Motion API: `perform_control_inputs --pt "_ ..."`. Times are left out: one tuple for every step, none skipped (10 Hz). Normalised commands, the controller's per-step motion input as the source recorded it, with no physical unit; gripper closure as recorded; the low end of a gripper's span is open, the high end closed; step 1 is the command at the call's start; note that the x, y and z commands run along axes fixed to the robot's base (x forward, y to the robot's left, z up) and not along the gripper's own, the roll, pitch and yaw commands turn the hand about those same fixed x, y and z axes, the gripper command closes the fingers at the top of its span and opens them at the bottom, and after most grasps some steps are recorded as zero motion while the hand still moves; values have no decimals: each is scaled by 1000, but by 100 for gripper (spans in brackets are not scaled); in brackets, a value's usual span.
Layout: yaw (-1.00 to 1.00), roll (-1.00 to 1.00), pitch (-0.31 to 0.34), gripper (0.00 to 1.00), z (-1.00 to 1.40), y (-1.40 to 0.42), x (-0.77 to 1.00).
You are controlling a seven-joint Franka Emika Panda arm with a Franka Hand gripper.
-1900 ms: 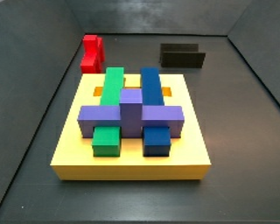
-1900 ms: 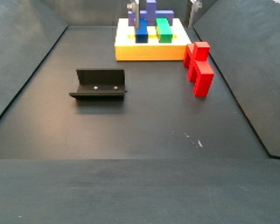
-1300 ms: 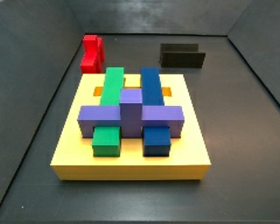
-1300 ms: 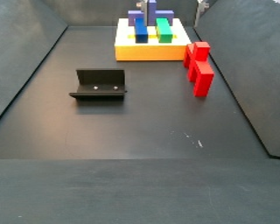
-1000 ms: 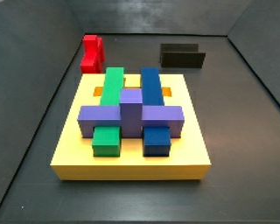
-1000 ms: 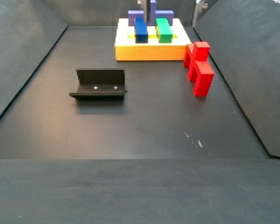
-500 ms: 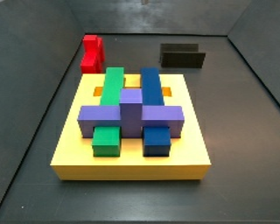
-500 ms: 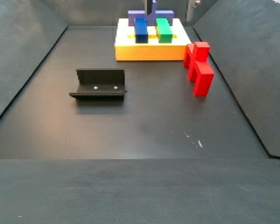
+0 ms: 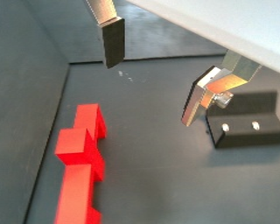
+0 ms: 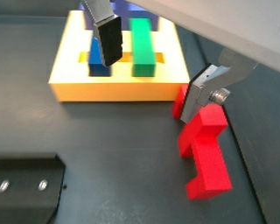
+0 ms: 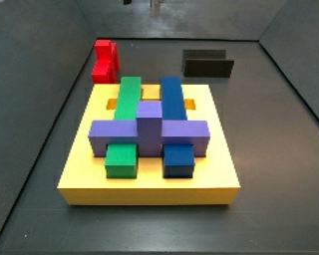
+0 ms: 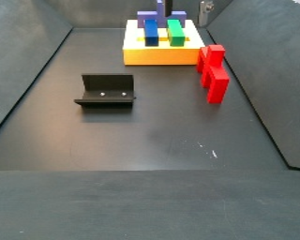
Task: Pick up the red object. Move up. Move to above the board. Insert the red object.
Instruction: Pick up the red object.
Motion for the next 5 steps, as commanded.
perform_control_inputs --pt "-889 49 0 0 -291 0 -257" --pt "-843 27 0 0 -323 0 -306" --pt "-780 0 0 0 -346 0 -363" --pt "-683 0 3 0 -323 0 -431" --pt "-649 44 0 0 -414 0 -523"
